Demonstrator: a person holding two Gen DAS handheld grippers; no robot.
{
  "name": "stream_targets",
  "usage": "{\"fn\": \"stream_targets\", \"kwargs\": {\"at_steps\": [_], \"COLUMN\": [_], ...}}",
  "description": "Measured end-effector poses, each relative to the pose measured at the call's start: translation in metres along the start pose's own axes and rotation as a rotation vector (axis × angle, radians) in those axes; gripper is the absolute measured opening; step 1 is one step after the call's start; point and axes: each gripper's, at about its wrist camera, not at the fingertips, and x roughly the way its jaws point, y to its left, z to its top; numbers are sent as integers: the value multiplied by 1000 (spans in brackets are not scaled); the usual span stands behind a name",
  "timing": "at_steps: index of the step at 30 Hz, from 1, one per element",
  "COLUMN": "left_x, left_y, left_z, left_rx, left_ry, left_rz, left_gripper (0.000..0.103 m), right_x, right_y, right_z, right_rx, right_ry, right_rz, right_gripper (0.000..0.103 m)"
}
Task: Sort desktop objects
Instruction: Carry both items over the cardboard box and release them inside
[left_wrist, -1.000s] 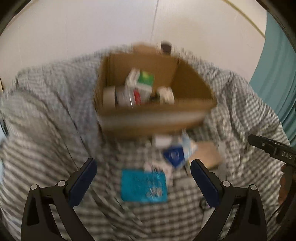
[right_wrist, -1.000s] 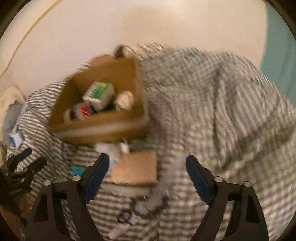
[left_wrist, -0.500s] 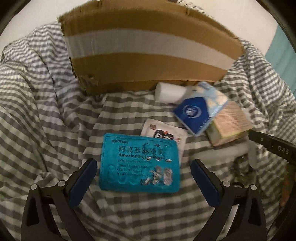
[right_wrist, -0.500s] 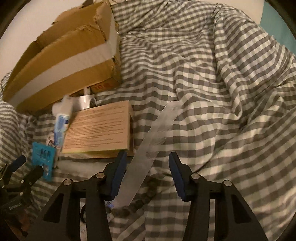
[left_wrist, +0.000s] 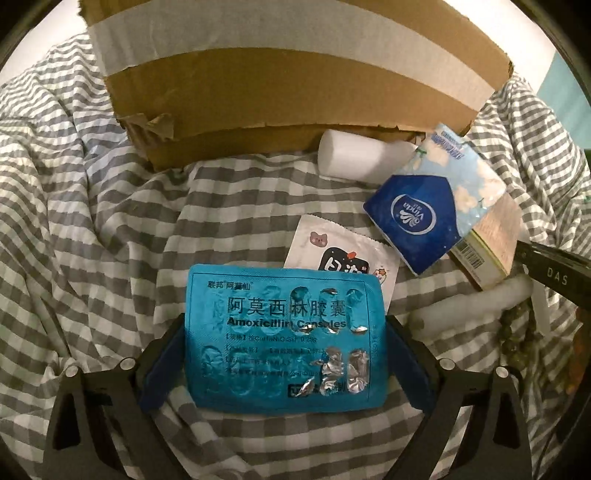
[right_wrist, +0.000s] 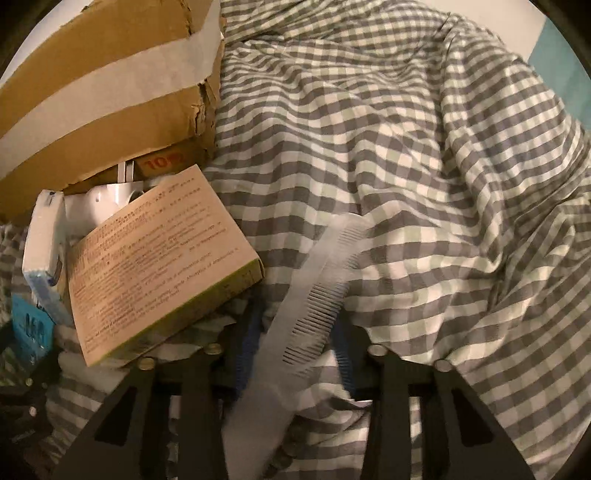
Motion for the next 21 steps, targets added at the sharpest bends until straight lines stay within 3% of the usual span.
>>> {"fn": "stream_targets", "kwargs": {"at_steps": [9,13,21], "left_x": [-36,-69,-130], "left_y": [7,9,1], "left_z": [-9,-8,32], "left_rx": [-14,-17,8], "left_ry": [-46,-106,-244], "left_rz": [-34,-43,-75], "left_gripper": [99,99,99], "right_x": [-52,-86,-152], "right_y": [-20,-28,3], "right_z": [-14,-17,-7], "right_rx": [52,82,37], "right_ry": [-72,-111,-205], "right_rz": [101,164,244], "right_gripper": [26,26,26]}}
